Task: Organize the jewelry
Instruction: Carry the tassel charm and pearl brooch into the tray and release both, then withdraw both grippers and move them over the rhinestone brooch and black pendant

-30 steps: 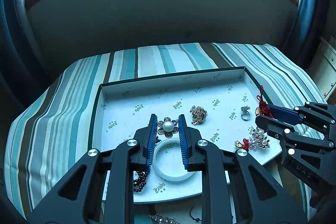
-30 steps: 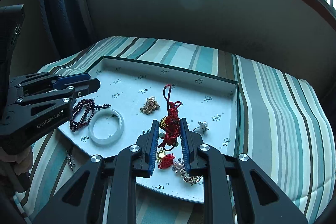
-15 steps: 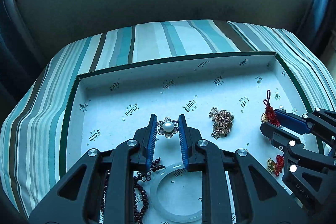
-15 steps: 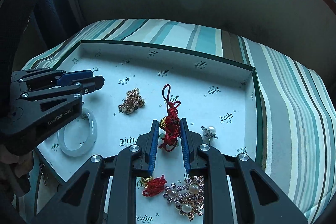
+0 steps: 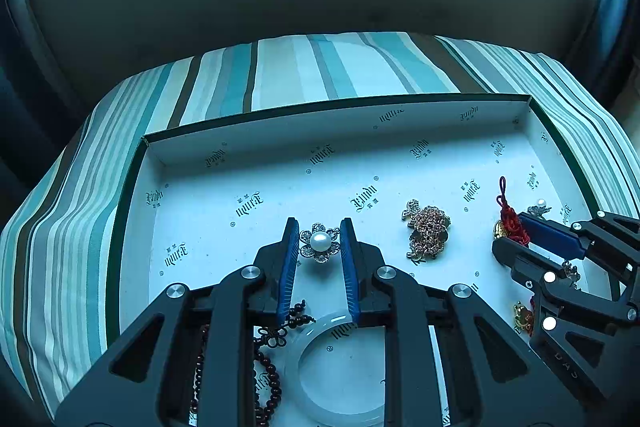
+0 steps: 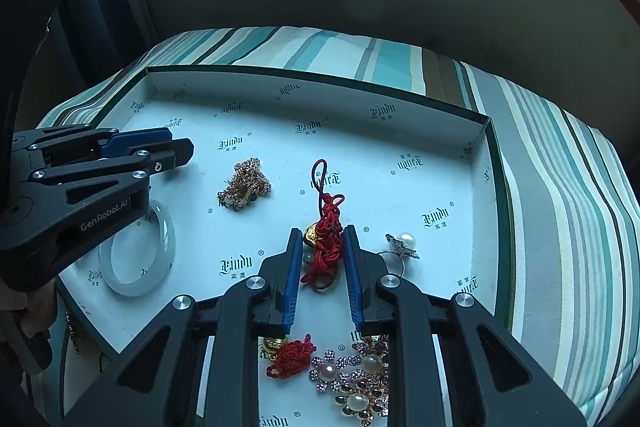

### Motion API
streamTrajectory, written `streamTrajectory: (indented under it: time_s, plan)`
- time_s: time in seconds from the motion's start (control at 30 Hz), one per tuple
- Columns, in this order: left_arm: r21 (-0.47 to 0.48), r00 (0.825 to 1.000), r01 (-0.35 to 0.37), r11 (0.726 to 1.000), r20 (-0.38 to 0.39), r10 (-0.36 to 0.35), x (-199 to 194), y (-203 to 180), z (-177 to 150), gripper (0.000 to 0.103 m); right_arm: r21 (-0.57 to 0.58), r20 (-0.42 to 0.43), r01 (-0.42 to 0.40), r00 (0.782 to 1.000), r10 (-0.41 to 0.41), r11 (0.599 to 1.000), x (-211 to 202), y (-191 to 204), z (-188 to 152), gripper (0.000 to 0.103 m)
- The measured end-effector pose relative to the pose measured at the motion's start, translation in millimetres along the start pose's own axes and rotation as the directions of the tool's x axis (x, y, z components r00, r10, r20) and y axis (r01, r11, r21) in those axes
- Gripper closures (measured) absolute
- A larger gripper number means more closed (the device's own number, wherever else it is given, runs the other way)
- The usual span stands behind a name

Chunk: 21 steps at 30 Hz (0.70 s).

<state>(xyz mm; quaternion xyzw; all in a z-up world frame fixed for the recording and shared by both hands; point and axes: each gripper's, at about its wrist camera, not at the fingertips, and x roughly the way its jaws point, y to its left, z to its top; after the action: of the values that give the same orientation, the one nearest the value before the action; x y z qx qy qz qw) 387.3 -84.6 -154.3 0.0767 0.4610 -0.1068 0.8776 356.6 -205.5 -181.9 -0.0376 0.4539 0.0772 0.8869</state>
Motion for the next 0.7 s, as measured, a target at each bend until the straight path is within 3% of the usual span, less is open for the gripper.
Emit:
streamTrajectory:
  time_s: [0.17,0.27,0.47,0.53,0.7]
  plan:
    - [-0.001,1.0,-0.001,1.0,-0.002,0.001,0,0,0,0.08,0.004,0.0,0.004,1.0,-0.004,1.0,0,0,1,0.078]
    - [-0.004,1.0,-0.002,1.0,0.006,0.002,-3,1,0,0.067,0.009,0.009,0.008,1.0,-0.008,1.0,-3,0,0,0.062]
    - [-0.015,1.0,-0.001,1.0,0.021,0.002,-12,3,-2,0.06,0.012,0.034,0.012,0.999,-0.012,1.0,-15,1,1,0.062]
    - [-0.021,0.999,-0.003,1.0,0.033,0.004,-20,5,-4,0.053,0.012,0.043,0.009,0.999,-0.009,1.0,-23,2,1,0.062]
    - [-0.019,0.997,0.003,1.0,0.074,-0.002,-53,7,-14,0.052,0.001,0.067,0.004,0.998,-0.005,1.0,-48,9,-5,0.062]
